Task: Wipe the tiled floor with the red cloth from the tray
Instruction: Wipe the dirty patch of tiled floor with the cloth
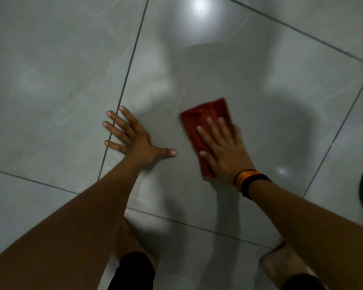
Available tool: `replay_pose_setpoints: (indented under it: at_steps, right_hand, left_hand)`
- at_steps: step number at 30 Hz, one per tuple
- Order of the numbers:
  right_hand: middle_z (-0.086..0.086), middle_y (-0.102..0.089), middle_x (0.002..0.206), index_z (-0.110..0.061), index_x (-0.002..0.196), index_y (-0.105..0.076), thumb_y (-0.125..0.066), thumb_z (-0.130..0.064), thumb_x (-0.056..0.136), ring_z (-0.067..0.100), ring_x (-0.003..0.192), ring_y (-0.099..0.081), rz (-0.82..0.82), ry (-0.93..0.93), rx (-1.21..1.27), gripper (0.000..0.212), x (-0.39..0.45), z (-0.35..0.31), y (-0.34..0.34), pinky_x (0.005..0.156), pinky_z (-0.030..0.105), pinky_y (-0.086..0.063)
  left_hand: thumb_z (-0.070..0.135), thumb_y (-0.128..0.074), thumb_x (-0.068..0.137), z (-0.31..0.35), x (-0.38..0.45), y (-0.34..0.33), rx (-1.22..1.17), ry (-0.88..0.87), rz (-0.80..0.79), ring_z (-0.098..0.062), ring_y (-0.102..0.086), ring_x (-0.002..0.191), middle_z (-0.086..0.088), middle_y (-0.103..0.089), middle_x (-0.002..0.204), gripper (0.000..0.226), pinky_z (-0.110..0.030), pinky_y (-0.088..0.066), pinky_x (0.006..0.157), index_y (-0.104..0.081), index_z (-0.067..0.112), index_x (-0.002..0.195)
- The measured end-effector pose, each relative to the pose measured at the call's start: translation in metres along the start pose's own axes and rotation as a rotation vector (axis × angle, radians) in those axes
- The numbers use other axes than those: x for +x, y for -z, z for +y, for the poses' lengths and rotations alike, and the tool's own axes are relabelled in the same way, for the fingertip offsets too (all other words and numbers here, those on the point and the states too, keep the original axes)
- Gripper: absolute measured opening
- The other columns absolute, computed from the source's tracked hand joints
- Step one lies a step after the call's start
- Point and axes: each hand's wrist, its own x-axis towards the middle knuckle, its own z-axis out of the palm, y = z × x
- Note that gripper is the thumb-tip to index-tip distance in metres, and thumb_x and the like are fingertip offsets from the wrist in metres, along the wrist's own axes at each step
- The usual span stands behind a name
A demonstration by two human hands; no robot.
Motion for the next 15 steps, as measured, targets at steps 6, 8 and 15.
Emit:
replay_pose_setpoints:
  at_steps: [6,8,15]
  right_hand:
    - [0.014,0.003,0.171,-0.023,0.162,-0.006,-0.028,-0.054,0.103,0.040,0.156,0.006,0.230,-0.642,0.222,0.071,0.126,0.030,0.055,0.121,0.068,0.003]
    - [0.015,0.001,0.170,-0.023,0.162,-0.008,-0.027,-0.054,0.101,0.041,0.156,0.004,0.255,-0.610,0.179,0.071,0.184,0.006,0.068,0.121,0.067,0.004]
    - [0.010,-0.011,0.171,-0.028,0.161,-0.017,-0.032,-0.052,0.103,0.037,0.157,-0.004,0.074,0.238,-0.065,0.065,0.106,-0.041,0.022,0.122,0.066,-0.007]
  left_hand:
    - [0.069,-0.094,0.034,-0.006,0.005,-0.005,-0.020,-0.008,-0.006,-0.049,0.043,0.144,-0.025,0.047,0.157,0.188,-0.076,0.020,0.109,0.040,0.011,0.152]
    - [0.070,-0.093,0.035,-0.009,0.007,-0.007,-0.018,-0.020,-0.010,-0.049,0.044,0.144,-0.024,0.048,0.157,0.187,-0.075,0.022,0.108,0.041,0.011,0.151]
    - [0.075,-0.091,0.034,-0.002,-0.001,0.002,-0.033,-0.023,-0.008,-0.050,0.041,0.145,-0.025,0.045,0.159,0.187,-0.077,0.019,0.109,0.038,0.010,0.153]
